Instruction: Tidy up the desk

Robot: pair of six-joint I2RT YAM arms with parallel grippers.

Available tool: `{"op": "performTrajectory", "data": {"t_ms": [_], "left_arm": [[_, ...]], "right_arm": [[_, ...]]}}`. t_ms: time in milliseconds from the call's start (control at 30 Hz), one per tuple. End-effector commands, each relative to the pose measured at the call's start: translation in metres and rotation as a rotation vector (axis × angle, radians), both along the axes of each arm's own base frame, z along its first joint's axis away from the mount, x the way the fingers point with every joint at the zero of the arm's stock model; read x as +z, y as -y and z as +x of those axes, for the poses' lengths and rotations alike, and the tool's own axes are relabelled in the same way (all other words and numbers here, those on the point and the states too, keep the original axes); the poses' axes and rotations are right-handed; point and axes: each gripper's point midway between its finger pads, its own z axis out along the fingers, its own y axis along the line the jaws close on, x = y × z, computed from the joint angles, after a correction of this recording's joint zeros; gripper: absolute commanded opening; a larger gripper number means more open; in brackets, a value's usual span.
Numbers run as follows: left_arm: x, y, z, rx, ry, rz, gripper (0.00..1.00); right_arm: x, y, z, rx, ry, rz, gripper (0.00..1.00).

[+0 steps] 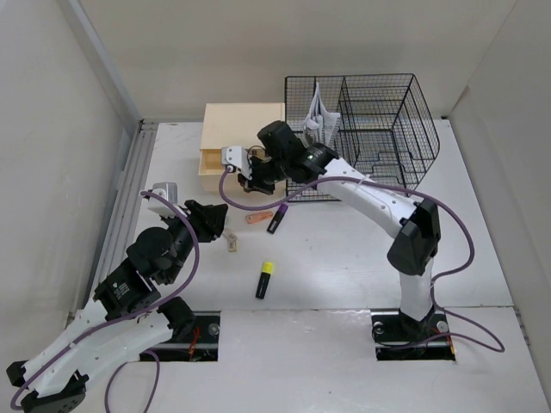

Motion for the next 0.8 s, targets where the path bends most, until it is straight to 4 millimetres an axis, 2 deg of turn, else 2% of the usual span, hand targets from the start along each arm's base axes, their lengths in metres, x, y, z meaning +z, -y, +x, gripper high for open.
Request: {"op": "performTrajectory", "data": {"t_ms": [0,33,100,133,167,200,233,333,367,433,500,533,567,600,633,700,733,767], "left_arm": [[0.006,0.003,0.001,-0.006,0.020,-0.016,0.39],[0.006,0.003,0.001,-0.006,0.020,-0.016,0.39],[0.006,0.003,0.001,-0.006,0.020,-0.016,0.39],[0.006,0.003,0.001,-0.006,0.020,-0.016,0.39],[0.006,0.003,0.001,-0.006,0.020,-0.016,0.39],[0.002,0.003,0.001,-0.005,0.011,-0.018,0.39],[0.004,0.004,0.002,-0.005,0.017,-0.025,0.39],[0.008,0.005,0.002,-0.004,0.018,-0.052,0.39],[0.006,0.006,0.003,-0.004,0.020,-0.055,0.39],[0.008,0.008,0.004,-0.002,0.022,-0.088,0.39],[0.000,0.012,0.006,0.001,0.007,-0.119,0.45],[0.000,0.016,0.008,0.001,0.005,-0.139,0.48],[-0.002,0.016,0.010,0.012,0.003,-0.157,0.48],[-0.002,0.018,0.010,0.014,-0.006,-0.194,0.50],[-0.012,0.019,0.014,0.032,-0.025,-0.196,0.52],[-0.013,0.019,0.020,0.067,-0.018,-0.239,0.60],[-0.021,0.019,0.023,0.087,-0.037,-0.270,0.63],[-0.017,0.019,0.027,0.104,-0.018,-0.306,0.66]], "right_arm": [[0.002,-0.001,0.041,-0.232,0.078,0.018,0.00],[-0.011,0.005,0.048,-0.315,0.071,0.015,0.00],[0.004,0.021,0.074,-0.474,0.182,0.047,0.00],[0.013,0.021,0.087,-0.525,0.237,0.093,0.00],[0.011,0.026,0.095,-0.580,0.256,0.095,0.00],[0.020,0.041,0.111,-0.695,0.321,0.093,0.00],[0.033,0.041,0.116,-0.742,0.363,0.131,0.00],[0.030,0.056,0.138,-0.895,0.431,0.106,0.00],[0.044,0.057,0.142,-0.926,0.453,0.146,0.00],[0.039,0.061,0.150,-0.972,0.489,0.126,0.00],[0.044,0.062,0.157,-0.993,0.528,0.132,0.00],[0.041,0.063,0.160,-1.021,0.538,0.129,0.00],[0.048,0.066,0.162,-1.036,0.556,0.136,0.00],[0.045,0.064,0.164,-1.036,0.556,0.138,0.00],[0.047,0.066,0.164,-1.046,0.569,0.136,0.00],[0.042,0.064,0.161,-1.013,0.556,0.122,0.00],[0.037,0.062,0.155,-0.968,0.536,0.099,0.00],[0.051,0.061,0.144,-0.916,0.503,0.119,0.00]]}}
